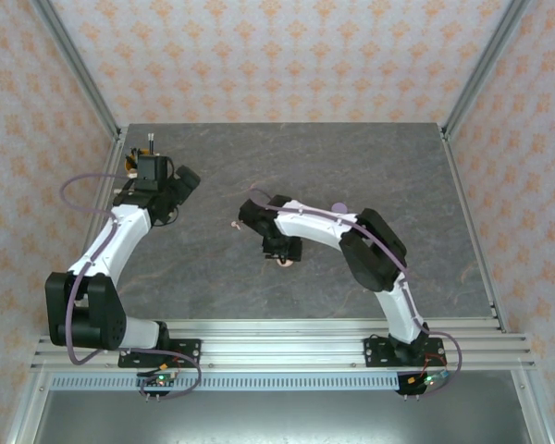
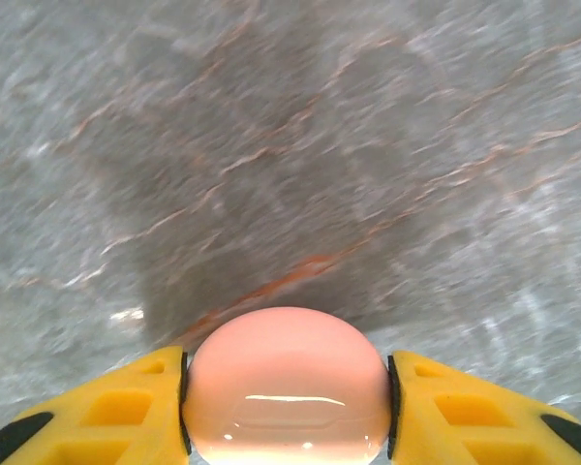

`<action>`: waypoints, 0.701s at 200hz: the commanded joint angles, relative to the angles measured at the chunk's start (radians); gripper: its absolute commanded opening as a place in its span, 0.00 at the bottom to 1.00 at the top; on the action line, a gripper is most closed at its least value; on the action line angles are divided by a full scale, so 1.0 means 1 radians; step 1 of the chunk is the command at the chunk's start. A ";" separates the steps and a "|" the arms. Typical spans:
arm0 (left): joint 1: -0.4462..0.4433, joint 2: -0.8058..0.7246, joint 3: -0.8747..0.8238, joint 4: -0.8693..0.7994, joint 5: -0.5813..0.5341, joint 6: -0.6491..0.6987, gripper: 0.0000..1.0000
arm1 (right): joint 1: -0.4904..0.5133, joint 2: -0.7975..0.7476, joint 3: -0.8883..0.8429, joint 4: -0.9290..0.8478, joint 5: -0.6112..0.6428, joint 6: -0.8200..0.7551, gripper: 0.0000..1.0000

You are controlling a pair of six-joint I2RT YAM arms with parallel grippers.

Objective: Insert wireless bluetooth earbuds into charging case

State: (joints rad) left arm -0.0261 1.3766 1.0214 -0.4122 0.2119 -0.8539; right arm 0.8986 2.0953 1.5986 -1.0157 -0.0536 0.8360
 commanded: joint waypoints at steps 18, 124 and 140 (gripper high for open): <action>-0.123 0.002 -0.017 0.044 0.048 0.009 1.00 | -0.044 -0.065 -0.072 0.057 0.054 0.007 0.45; -0.263 -0.013 -0.078 0.115 0.053 -0.082 1.00 | -0.099 -0.064 -0.157 0.158 0.009 0.018 0.58; -0.267 -0.016 -0.082 0.112 0.053 -0.079 1.00 | -0.100 -0.061 -0.163 0.167 0.000 0.020 0.58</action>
State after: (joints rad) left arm -0.2817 1.3788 0.9501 -0.3206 0.2646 -0.9192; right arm 0.8013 2.0430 1.4628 -0.8730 -0.0479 0.8417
